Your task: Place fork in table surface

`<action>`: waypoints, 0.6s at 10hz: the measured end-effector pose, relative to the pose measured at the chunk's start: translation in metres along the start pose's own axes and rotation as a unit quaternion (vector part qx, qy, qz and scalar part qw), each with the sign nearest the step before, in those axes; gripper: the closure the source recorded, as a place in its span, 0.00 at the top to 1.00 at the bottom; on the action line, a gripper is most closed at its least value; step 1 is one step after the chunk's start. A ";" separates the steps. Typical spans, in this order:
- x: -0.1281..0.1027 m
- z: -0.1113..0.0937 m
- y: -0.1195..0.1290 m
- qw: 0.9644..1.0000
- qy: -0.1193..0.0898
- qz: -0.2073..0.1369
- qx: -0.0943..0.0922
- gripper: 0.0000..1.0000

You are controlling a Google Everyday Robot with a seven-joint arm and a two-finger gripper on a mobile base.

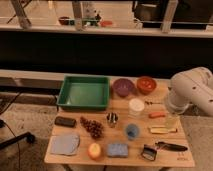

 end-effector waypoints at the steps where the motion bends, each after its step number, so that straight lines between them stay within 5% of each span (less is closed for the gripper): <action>1: 0.001 0.003 -0.001 1.000 0.000 0.000 -0.001 0.80; 6: 0.005 0.016 -0.038 1.000 -0.018 -0.001 0.021 0.80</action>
